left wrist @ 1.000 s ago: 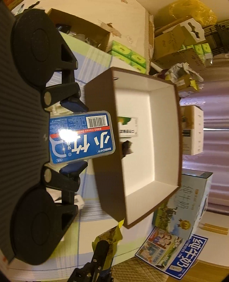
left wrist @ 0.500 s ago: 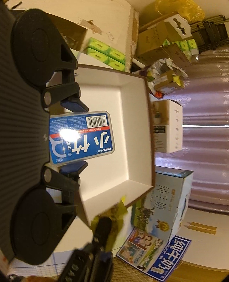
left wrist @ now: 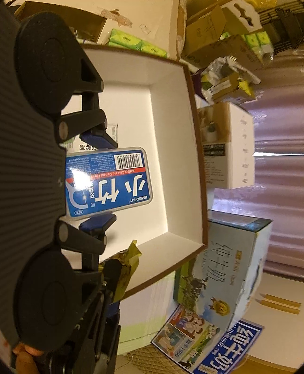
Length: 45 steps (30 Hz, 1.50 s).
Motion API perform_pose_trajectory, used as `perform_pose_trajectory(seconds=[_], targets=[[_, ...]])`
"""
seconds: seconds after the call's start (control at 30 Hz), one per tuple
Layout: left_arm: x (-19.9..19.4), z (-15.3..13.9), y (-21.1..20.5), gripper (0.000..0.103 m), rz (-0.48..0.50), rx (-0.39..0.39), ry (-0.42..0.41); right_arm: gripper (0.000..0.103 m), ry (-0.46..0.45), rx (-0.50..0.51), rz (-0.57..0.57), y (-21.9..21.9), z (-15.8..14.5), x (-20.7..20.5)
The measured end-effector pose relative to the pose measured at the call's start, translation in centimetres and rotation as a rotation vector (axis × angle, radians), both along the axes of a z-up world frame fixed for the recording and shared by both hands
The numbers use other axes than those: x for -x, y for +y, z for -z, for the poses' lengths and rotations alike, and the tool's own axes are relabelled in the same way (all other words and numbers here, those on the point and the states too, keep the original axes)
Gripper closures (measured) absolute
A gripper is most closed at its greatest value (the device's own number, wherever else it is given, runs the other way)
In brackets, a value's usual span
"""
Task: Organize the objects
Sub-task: 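Carry the blue toothpaste box and yellow packet into the brown box with both tools, then open both tools to drop the toothpaste box and yellow packet in the box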
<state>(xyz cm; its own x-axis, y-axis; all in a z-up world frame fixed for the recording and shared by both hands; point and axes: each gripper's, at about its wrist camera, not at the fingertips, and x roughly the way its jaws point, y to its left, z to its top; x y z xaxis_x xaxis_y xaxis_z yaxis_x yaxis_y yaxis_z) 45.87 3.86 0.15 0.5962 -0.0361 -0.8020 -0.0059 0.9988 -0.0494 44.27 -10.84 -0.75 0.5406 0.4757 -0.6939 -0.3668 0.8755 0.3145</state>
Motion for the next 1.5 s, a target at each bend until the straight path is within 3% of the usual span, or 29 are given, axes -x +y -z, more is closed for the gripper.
perform_pose_trajectory(seconds=[0.23,0.57,1.0,1.5], targets=[[-2.1,2.3,-0.5,0.048,0.020,-0.011,0.050,0.082,0.049,0.022,0.025,0.2,1.8,-1.5],[-3.4,4.0,-0.5,0.048,0.025,-0.009,0.082,0.082,0.024,0.083,0.011,1.1,2.5,-2.5],[-4.0,4.6,-0.5,0.048,0.025,-0.011,0.093,0.080,-0.012,0.141,-0.041,2.1,2.8,-3.1],[-4.1,4.7,-0.3,0.046,0.033,0.003,0.100,0.075,-0.016,0.132,-0.050,1.9,2.6,-2.9]])
